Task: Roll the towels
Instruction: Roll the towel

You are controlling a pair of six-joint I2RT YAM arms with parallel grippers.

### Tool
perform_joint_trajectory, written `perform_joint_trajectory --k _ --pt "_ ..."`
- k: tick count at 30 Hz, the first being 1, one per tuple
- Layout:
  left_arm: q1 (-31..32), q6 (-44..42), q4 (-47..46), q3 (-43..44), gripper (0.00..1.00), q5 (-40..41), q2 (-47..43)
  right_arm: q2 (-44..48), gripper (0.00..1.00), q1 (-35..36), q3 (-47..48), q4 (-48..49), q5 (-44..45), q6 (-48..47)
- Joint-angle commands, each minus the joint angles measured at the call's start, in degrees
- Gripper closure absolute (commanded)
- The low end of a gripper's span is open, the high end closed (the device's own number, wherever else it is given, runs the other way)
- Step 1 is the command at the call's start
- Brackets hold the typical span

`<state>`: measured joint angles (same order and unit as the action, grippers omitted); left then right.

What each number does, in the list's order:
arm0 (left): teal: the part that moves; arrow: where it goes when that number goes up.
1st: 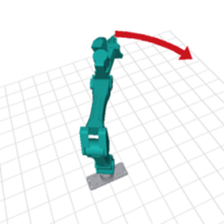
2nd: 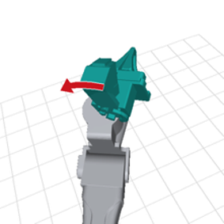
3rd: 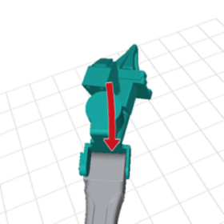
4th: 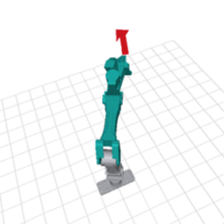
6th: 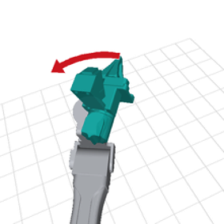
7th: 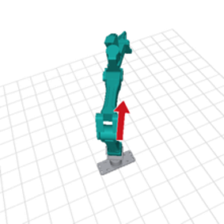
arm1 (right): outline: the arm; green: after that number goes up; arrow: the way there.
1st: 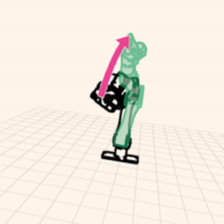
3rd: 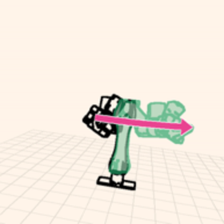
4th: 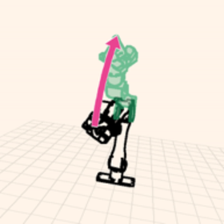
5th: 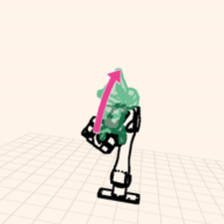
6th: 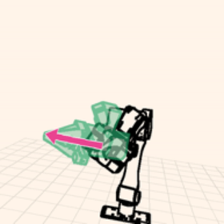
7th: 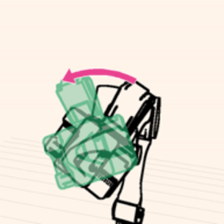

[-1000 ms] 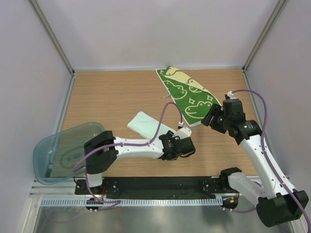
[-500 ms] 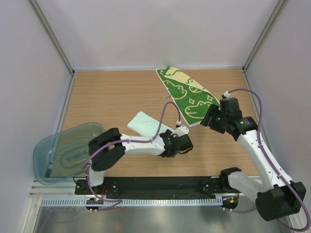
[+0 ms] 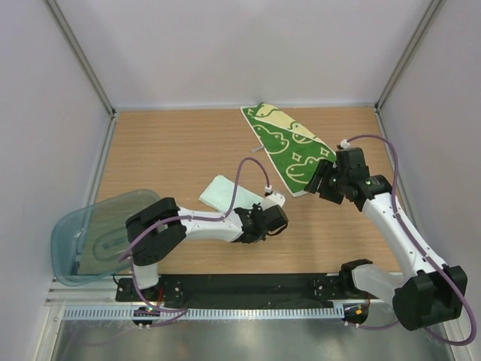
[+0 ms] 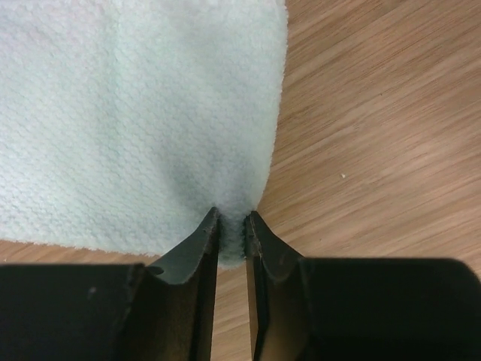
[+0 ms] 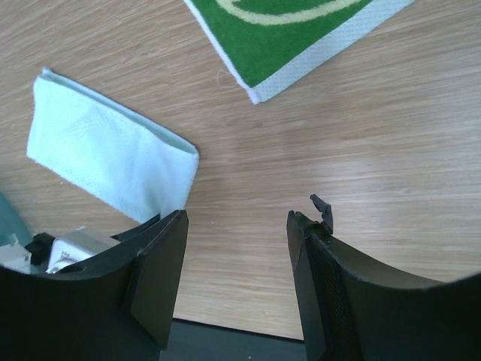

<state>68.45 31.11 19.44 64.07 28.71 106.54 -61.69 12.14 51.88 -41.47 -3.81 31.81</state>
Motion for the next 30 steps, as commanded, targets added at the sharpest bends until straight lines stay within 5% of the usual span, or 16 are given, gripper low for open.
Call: perform_joint_trajectory --k 1,7,21,30 --pt "-1.6 0.2 -1.3 -4.5 0.81 -6.5 -1.1 -0.4 0.37 -0.4 0.5 5.7 -8.0 2.8" --pt "-4.5 -0.2 -4.2 -7.2 0.82 -13.1 -8.6 -4.7 0.27 0.7 -12.8 26.6 -26.4 14.6" --pt "-7.4 -0.2 -5.6 -10.0 0.84 -20.0 -15.9 -22.2 0.21 12.2 -14.4 44.5 -21.9 22.7" --pt "-8.2 1.1 -6.7 -11.7 0.85 -20.4 -17.8 -26.9 0.36 14.3 -13.4 47.5 -21.6 24.0"
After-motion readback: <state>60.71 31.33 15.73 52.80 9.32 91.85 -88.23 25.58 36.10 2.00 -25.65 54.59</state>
